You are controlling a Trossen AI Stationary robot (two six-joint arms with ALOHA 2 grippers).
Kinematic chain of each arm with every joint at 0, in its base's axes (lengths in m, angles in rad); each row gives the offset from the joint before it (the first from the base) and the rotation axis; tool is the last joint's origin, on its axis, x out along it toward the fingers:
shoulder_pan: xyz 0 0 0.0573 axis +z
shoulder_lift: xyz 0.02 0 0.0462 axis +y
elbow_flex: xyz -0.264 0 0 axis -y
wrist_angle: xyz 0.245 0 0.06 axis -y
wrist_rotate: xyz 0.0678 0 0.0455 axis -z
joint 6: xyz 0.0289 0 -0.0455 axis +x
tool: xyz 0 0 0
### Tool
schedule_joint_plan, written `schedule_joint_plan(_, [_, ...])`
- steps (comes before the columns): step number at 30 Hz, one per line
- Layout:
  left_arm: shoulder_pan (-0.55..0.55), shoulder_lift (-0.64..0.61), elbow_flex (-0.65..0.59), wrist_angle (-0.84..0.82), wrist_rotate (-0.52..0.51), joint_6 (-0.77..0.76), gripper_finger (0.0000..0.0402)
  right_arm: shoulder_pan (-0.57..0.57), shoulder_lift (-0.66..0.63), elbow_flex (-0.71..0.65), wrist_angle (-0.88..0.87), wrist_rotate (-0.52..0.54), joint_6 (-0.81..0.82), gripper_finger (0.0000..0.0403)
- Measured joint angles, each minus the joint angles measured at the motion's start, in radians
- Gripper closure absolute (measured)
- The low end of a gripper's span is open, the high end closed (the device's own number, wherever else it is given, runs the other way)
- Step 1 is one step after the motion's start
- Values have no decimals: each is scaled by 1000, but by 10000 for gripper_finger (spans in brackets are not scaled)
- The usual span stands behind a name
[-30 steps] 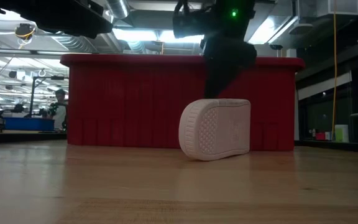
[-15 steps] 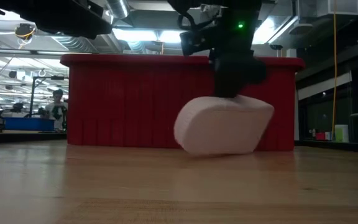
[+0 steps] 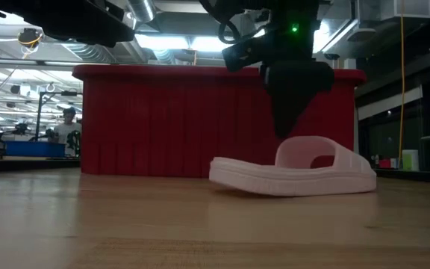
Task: Pick and place slides into bin
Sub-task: Put the pink slide into the red bin
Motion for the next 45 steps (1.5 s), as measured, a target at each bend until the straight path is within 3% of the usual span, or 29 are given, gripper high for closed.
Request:
schedule_joint_plan(16, [0, 0, 0, 0, 0, 0, 398, 31, 0, 0, -77, -74, 267, 260])
schedule_joint_plan(24, [0, 0, 0, 0, 0, -11, 397, 33, -1, -88, -46, -120, 345, 260])
schedule_joint_plan(34, [0, 0, 0, 1, 0, -12, 400, 33, -2, -127, -145, -93, 464, 261])
schedule_joint_plan(38, [0, 0, 0, 1, 0, -12, 400, 33, -2, -128, -158, -93, 488, 289])
schedule_joint_plan(43, [0, 0, 0, 1, 0, -16, 394, 33, -2, -128, -161, -94, 483, 379])
schedule_joint_plan(45, [0, 0, 0, 1, 0, -16, 394, 33, -2, -128, -161, -93, 481, 389])
